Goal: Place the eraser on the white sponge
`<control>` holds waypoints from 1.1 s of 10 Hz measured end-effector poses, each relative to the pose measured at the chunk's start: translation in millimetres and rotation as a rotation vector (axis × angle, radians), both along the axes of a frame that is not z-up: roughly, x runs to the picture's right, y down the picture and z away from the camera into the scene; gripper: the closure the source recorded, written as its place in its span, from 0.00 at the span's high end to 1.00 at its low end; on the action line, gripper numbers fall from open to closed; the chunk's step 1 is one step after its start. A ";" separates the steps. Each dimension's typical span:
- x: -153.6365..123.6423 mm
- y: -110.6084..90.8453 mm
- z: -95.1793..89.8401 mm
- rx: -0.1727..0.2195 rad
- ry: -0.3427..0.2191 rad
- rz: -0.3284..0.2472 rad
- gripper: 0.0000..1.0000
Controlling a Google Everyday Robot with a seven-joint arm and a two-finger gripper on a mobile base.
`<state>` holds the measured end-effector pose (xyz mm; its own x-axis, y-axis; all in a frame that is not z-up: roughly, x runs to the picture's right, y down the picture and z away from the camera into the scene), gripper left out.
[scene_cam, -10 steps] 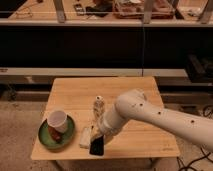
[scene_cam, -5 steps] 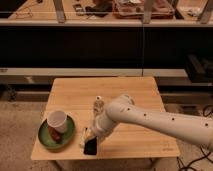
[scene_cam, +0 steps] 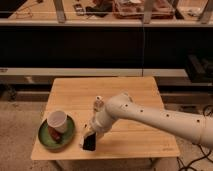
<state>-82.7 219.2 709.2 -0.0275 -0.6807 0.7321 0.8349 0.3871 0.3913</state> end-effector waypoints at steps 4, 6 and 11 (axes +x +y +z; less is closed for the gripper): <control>-4.2 -5.2 14.9 0.010 -0.002 0.006 0.00; -6.6 -7.9 26.0 0.026 0.015 0.012 0.03; -18.8 -4.1 39.6 0.039 0.014 0.019 0.49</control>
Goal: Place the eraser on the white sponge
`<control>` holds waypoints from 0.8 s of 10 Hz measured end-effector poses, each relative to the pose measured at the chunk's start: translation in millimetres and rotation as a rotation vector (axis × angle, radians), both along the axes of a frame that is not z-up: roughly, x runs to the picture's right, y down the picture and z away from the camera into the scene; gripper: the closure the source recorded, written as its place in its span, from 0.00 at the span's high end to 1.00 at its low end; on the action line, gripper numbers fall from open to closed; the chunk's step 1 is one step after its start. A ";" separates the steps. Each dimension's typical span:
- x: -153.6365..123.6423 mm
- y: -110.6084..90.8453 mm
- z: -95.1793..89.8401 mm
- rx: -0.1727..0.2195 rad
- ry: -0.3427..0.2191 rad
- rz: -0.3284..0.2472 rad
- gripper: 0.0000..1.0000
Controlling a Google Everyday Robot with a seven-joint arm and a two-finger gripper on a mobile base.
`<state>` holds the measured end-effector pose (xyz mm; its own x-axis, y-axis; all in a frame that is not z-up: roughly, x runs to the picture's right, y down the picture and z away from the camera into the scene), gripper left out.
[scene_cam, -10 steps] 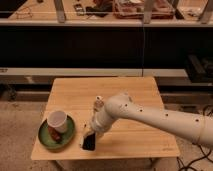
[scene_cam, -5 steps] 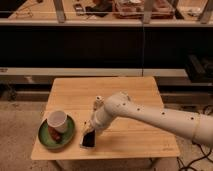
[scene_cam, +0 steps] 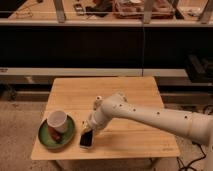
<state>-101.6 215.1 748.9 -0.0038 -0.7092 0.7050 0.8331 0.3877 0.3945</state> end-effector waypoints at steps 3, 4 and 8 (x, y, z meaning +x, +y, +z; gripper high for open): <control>-2.3 -0.6 7.9 0.037 0.021 -0.018 0.63; -2.8 -1.2 9.0 0.048 0.026 -0.020 0.63; 2.2 -1.3 11.4 0.075 0.047 -0.040 0.63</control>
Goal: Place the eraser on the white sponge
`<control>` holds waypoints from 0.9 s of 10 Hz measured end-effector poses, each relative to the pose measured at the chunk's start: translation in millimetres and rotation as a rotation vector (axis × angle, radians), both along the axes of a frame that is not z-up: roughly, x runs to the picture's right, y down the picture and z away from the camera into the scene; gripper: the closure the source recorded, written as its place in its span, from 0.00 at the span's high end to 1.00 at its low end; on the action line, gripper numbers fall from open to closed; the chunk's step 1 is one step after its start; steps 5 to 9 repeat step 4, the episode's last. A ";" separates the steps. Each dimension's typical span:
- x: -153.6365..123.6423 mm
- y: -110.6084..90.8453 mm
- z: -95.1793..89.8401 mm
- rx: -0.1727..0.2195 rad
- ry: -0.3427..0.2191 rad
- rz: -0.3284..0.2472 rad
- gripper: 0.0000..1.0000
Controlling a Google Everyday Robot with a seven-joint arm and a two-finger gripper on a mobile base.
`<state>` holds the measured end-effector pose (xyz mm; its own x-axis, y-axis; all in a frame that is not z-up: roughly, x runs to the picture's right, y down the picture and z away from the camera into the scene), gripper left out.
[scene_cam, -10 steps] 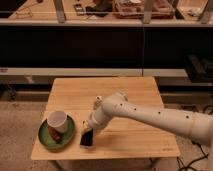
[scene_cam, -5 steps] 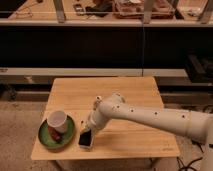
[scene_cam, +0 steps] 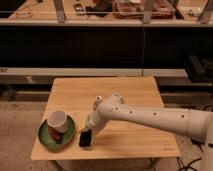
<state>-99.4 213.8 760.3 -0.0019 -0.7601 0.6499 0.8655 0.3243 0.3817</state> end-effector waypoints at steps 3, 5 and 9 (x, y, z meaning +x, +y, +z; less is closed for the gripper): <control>14.2 -11.0 -2.0 0.023 0.017 0.006 0.63; 22.5 -17.5 -4.4 0.023 0.019 0.017 0.63; 22.5 -17.5 -4.4 0.023 0.019 0.017 0.63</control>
